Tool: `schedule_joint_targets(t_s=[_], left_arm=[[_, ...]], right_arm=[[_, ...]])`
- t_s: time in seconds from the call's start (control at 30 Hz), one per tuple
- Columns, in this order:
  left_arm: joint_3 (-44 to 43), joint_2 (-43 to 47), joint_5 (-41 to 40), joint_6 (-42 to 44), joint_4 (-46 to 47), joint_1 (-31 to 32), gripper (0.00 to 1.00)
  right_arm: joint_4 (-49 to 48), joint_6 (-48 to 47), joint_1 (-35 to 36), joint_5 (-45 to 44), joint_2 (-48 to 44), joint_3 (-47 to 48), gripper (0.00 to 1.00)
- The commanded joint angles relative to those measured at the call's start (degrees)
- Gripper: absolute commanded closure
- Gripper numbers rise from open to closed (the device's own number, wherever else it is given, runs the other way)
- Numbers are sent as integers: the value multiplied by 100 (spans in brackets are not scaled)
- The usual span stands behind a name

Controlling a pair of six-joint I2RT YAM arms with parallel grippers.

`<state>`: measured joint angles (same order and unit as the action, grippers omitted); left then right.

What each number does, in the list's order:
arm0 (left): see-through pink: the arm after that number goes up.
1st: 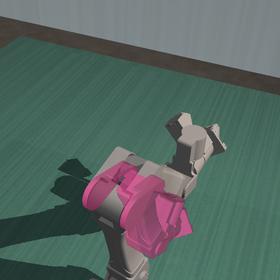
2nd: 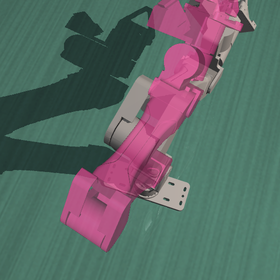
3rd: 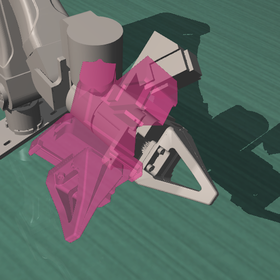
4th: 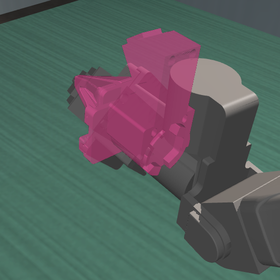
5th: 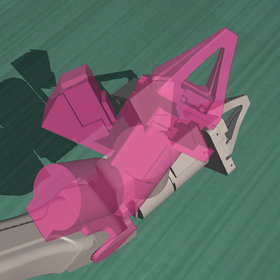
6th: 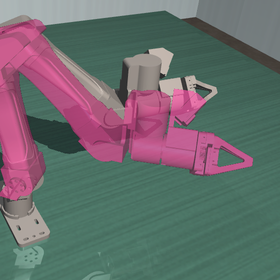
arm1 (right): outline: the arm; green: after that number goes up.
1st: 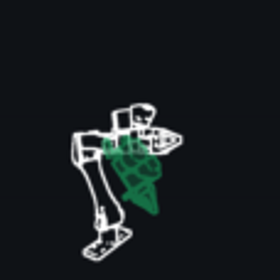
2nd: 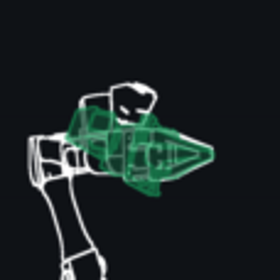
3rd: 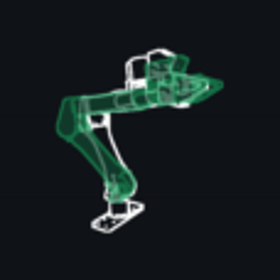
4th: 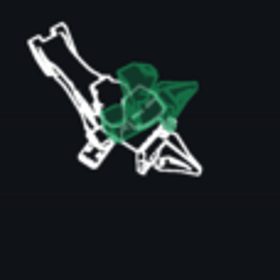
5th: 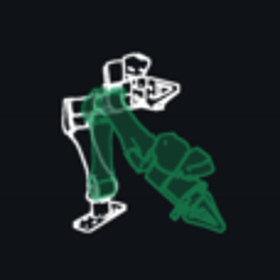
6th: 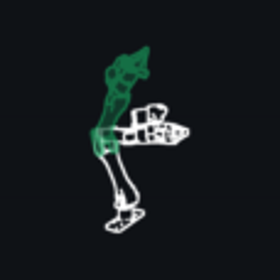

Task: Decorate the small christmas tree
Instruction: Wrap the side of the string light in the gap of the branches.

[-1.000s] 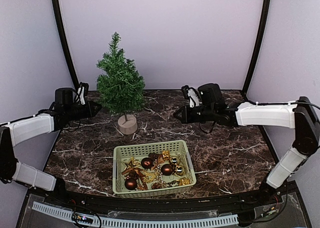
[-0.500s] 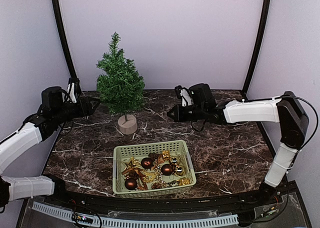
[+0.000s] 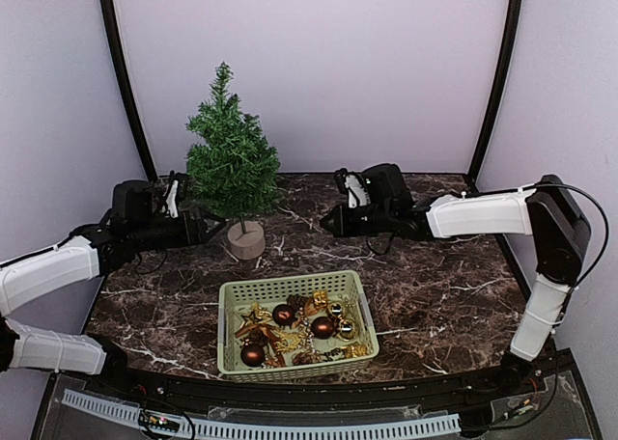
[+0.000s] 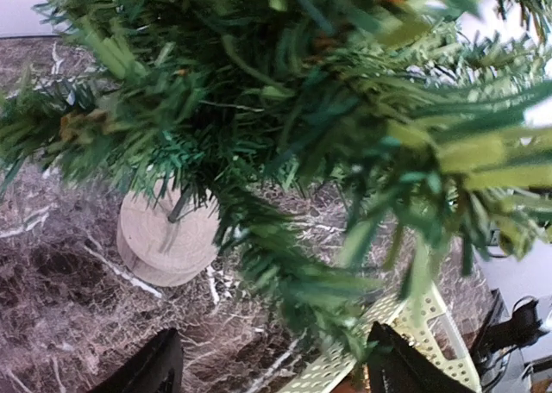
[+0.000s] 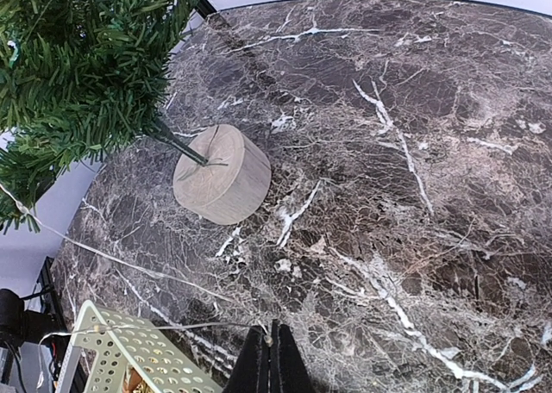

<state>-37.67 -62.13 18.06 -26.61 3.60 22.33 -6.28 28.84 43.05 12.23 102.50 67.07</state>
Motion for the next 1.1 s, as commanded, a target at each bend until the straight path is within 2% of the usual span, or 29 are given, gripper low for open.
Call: schedule_joint_targets(t_s=[0.0,0.03,0.1,0.17,0.23,0.37,0.47,0.63,0.9,1.03,1.07], left_arm=[[-38,-72,121,-97,443,26,48],[-38,-81,90,-105,451,26,64],[-43,-76,91,-96,462,26,84],[-88,-53,171,11,419,26,95],[-159,-31,123,149,212,26,100],[-167,192,-178,314,-86,-23,100],[-158,193,32,354,-68,-302,100],[-247,-172,594,533,227,-980,100],[-810,-1037,911,1038,479,-1402,100],[-1007,-1258,923,1135,532,-1424,95],[-1015,-1271,910,1139,548,-1424,91]], right_arm=[[-156,-63,46,-39,-69,14,100],[-128,-81,49,-62,-99,4,100],[-52,-124,59,-116,-179,-20,100],[45,-160,76,-176,-350,-75,100],[165,-212,109,-234,-546,-161,100],[508,-395,292,-353,-924,-266,100],[847,-493,542,-519,-988,-157,100],[744,-356,852,-516,-734,37,100],[459,-133,899,-602,-558,403,100],[473,-150,890,-738,-534,533,100],[476,-144,879,-777,-477,573,100]])
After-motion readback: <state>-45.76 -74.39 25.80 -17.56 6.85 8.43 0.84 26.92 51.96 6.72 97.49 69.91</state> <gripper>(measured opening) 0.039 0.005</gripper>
